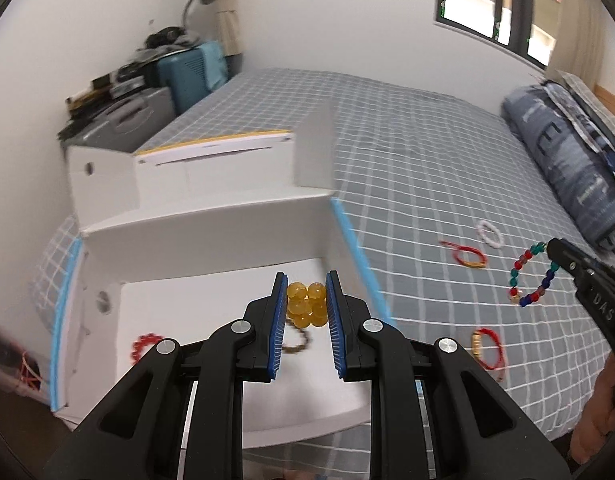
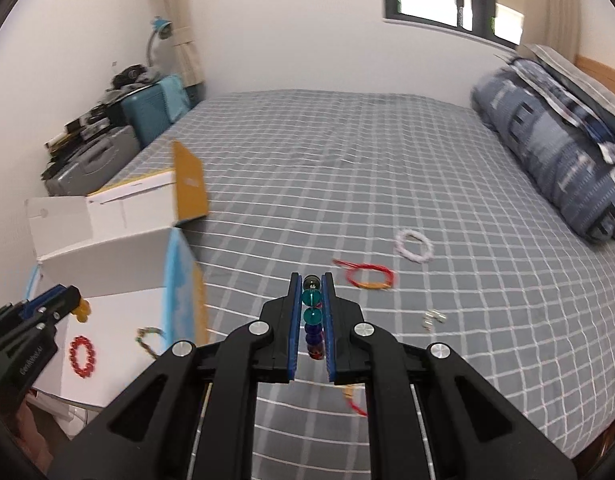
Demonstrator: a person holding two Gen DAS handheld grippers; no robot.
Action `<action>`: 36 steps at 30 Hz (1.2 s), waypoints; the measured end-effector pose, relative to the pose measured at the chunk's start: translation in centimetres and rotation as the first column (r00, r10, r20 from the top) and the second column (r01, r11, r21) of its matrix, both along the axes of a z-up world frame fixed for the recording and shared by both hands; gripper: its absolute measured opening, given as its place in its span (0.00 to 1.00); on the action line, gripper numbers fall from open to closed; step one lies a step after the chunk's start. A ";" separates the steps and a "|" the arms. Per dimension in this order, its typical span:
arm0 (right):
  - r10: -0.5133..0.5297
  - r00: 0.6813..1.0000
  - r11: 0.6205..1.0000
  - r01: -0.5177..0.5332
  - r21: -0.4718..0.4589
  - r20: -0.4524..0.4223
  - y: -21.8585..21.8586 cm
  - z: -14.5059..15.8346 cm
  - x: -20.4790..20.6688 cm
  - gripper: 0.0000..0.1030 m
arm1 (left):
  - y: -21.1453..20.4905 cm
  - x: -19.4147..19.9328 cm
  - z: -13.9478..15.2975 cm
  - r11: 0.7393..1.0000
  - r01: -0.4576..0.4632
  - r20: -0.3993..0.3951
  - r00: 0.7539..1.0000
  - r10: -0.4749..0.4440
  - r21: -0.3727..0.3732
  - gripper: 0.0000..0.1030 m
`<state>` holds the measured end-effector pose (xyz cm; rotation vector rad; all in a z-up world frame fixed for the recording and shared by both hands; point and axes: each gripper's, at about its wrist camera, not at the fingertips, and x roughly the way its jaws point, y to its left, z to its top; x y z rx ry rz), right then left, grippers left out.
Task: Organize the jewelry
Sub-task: 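Carry the yellow and multicolour bracelets in both tools toward the white box, then open the left tool and right tool, dropping both bracelets into the box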
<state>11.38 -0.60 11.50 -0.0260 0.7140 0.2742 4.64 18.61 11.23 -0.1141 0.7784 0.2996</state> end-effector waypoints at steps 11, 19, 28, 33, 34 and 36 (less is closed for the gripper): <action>0.161 0.987 0.987 -0.161 0.021 0.005 9.5 0.8 -0.8 0.09 | 7.4 -2.3 -0.9 0.990 -0.140 -0.037 0.989 0.140 0.006 0.19; 0.239 0.971 0.970 -0.239 0.044 0.014 13.1 1.3 -1.6 0.09 | 10.7 -3.6 -1.6 0.978 -0.209 -0.063 0.976 0.209 0.011 0.18; 0.322 0.946 0.947 -0.322 0.016 -0.046 17.7 -1.0 -1.9 0.09 | 13.4 -3.9 -3.4 0.964 -0.264 -0.116 0.958 0.262 -0.003 0.19; 0.342 0.932 0.937 -0.347 -0.023 -0.122 19.8 -4.1 -1.3 0.09 | 14.3 -3.4 -5.3 0.960 -0.279 -0.166 0.948 0.270 -0.031 0.19; 0.343 0.929 0.936 -0.350 -0.030 -0.141 20.1 -4.9 -1.1 0.09 | 14.3 -3.3 -5.7 0.960 -0.278 -0.172 0.948 0.268 -0.038 0.19; 0.342 0.926 0.935 -0.352 -0.040 -0.162 20.4 -5.9 -1.0 0.09 | 14.5 -3.1 -6.5 0.958 -0.283 -0.190 0.944 0.269 -0.049 0.19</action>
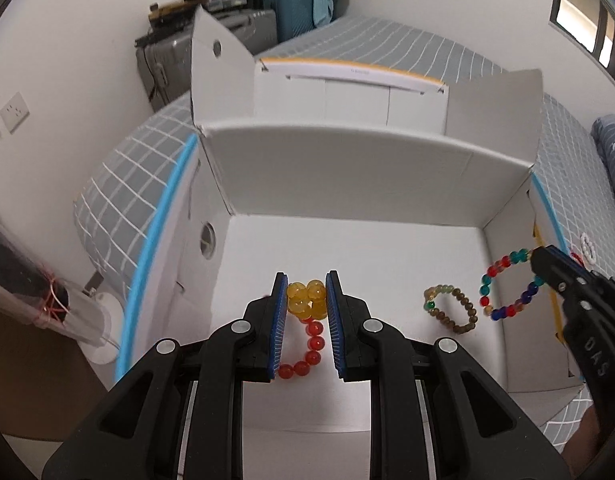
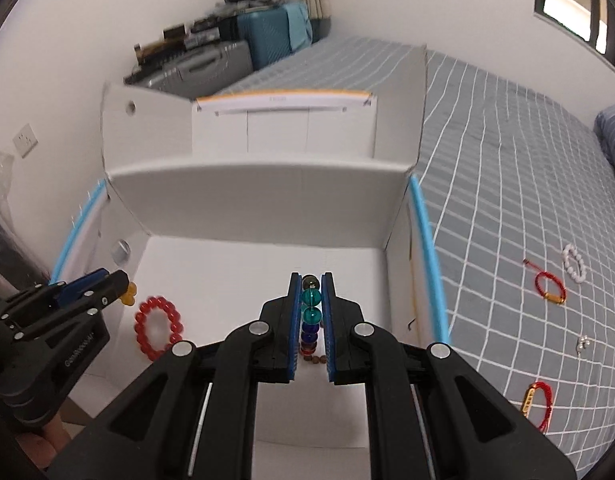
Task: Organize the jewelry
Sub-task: 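Open the left tool and right tool, dropping both bracelets into the box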
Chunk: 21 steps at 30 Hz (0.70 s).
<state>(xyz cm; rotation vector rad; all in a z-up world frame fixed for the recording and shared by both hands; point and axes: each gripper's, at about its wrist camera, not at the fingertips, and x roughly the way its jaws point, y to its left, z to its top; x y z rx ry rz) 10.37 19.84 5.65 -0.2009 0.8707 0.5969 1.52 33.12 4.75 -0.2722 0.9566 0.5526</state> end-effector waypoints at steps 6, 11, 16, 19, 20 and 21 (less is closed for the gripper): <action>-0.002 0.999 0.999 0.000 -0.036 -0.036 0.5 -1.7 0.4 0.09 | 0.3 0.7 -2.0 1.000 -0.001 -0.036 0.999 0.000 -0.029 0.19; -0.003 0.998 0.998 -0.001 -0.061 -0.060 0.9 -2.7 0.6 0.09 | 0.8 0.9 -2.5 0.998 0.000 -0.032 0.999 -0.002 -0.068 0.19; 0.000 0.998 0.997 -0.005 -0.079 -0.068 1.1 -3.3 0.5 0.09 | 1.1 0.8 -2.6 0.996 0.006 -0.040 0.999 -0.010 -0.084 0.19; 0.002 0.998 0.996 -0.008 -0.091 -0.067 1.4 -3.5 0.4 0.09 | 1.5 0.8 -2.7 0.995 0.010 -0.041 0.999 -0.014 -0.100 0.19; 0.000 0.998 0.996 -0.007 -0.094 -0.071 1.5 -3.7 0.4 0.09 | 1.5 0.7 -2.7 0.996 0.005 -0.047 0.999 -0.009 -0.089 0.19; 0.003 0.997 0.995 -0.010 -0.096 -0.072 1.5 -3.7 0.3 0.09 | 1.6 0.6 -2.6 0.997 0.003 -0.045 0.999 -0.007 -0.083 0.19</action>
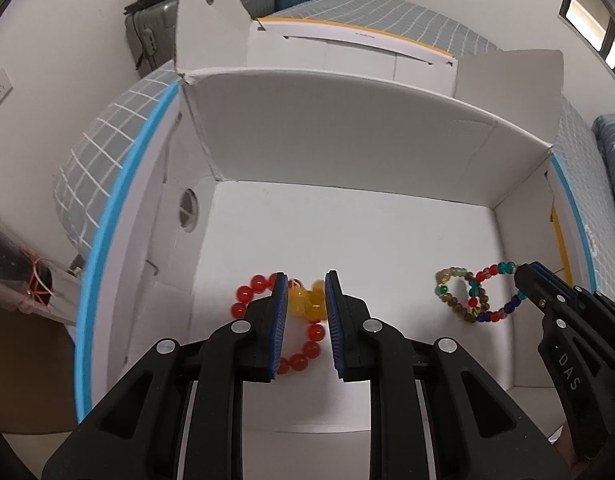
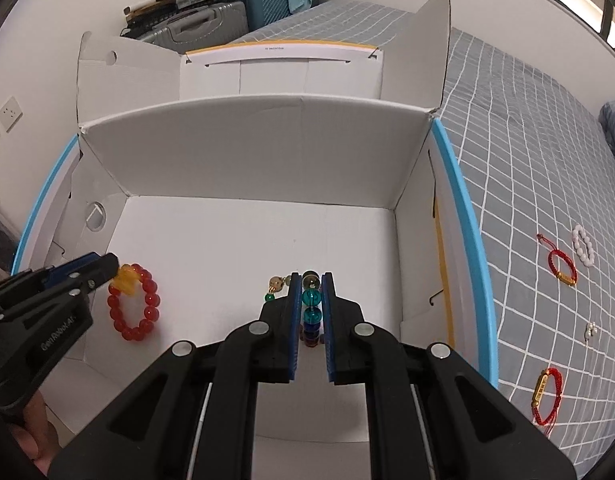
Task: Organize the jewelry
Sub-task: 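Open the left tool and right tool, dropping both bracelets into the box, then move both open tools back over the remaining jewelry on the bed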
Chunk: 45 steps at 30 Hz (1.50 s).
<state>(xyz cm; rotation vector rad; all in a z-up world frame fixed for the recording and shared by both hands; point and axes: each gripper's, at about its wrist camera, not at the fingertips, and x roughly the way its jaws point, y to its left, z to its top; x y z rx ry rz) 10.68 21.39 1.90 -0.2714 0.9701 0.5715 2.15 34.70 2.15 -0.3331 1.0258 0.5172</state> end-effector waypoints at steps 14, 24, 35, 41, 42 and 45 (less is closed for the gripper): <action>-0.031 0.998 0.997 0.027 0.070 0.052 -1.5 2.7 -0.4 0.62 | -0.5 -2.1 2.9 0.997 -0.046 0.089 0.995 0.040 0.067 0.72; -0.058 0.993 0.989 0.043 0.144 0.106 -4.3 5.3 -0.5 0.91 | -1.9 -3.0 5.2 0.989 -0.069 0.167 0.985 0.047 0.128 0.91; -0.120 0.981 0.980 0.092 0.176 0.156 -8.2 7.2 -0.3 0.93 | -5.3 -2.5 7.0 0.986 -0.014 0.206 0.978 -0.021 0.167 0.94; -0.166 0.972 0.970 0.132 0.203 0.163 -12.5 8.8 0.6 0.93 | -7.9 -1.7 7.9 0.984 0.028 0.207 0.976 -0.065 0.175 0.94; -0.172 0.971 0.969 0.137 0.205 0.164 -13.1 9.0 0.8 0.93 | -8.5 -1.4 8.0 0.983 0.036 0.208 0.975 -0.073 0.177 0.94; -0.199 0.963 0.966 0.162 0.199 0.182 -15.2 9.6 1.1 0.93 | -10.2 -0.8 8.3 0.981 0.065 0.213 0.971 -0.105 0.183 0.94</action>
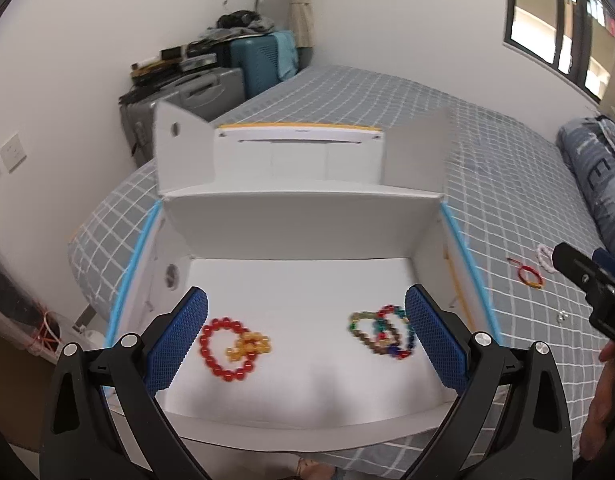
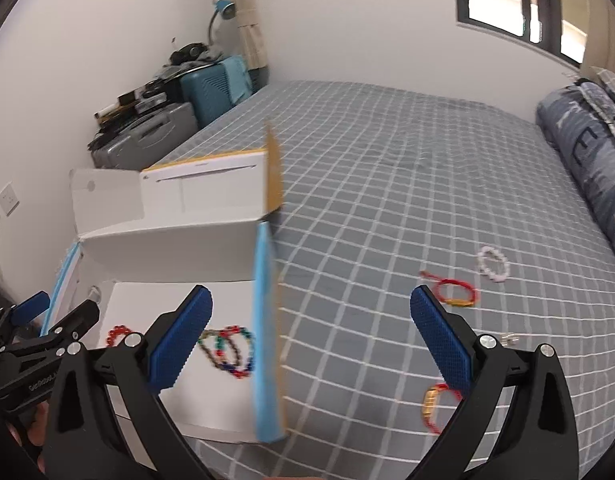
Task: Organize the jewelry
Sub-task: 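Move both open tools back over the remaining jewelry on the bed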
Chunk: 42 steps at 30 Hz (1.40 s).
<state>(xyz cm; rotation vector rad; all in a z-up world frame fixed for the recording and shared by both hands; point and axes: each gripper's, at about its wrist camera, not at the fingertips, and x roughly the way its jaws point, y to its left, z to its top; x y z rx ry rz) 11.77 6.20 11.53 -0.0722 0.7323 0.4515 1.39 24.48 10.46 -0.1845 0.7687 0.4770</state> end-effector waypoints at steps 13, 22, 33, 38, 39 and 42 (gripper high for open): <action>-0.155 0.988 0.987 0.156 -0.037 0.027 -10.4 1.0 2.6 0.93 | -11.3 4.4 1.6 0.979 0.204 -0.003 0.979 -0.204 0.020 0.94; -0.239 0.971 0.968 0.238 -0.078 -0.016 -16.8 -1.7 5.8 0.93 | -17.8 8.8 -0.5 0.956 0.293 -0.046 0.955 -0.293 -0.003 0.94; -0.283 0.947 0.955 0.263 -0.138 -0.155 -20.4 -9.1 10.2 0.88 | -22.7 12.0 -7.1 0.932 0.359 -0.132 0.923 -0.361 -0.044 0.94; -0.295 0.934 0.952 0.269 -0.144 -0.201 -21.1 -11.5 11.2 0.87 | -23.8 13.2 -10.2 0.920 0.388 -0.167 0.904 -0.393 -0.061 0.94; -0.295 0.933 0.952 0.268 -0.146 -0.209 -21.2 -11.9 11.4 0.86 | -24.0 13.5 -11.0 0.918 0.391 -0.181 0.900 -0.397 -0.068 0.94; -0.296 0.928 0.952 0.266 -0.153 -0.227 -21.2 -13.0 11.8 0.83 | -24.3 14.0 -12.7 0.914 0.398 -0.214 0.888 -0.407 -0.084 0.94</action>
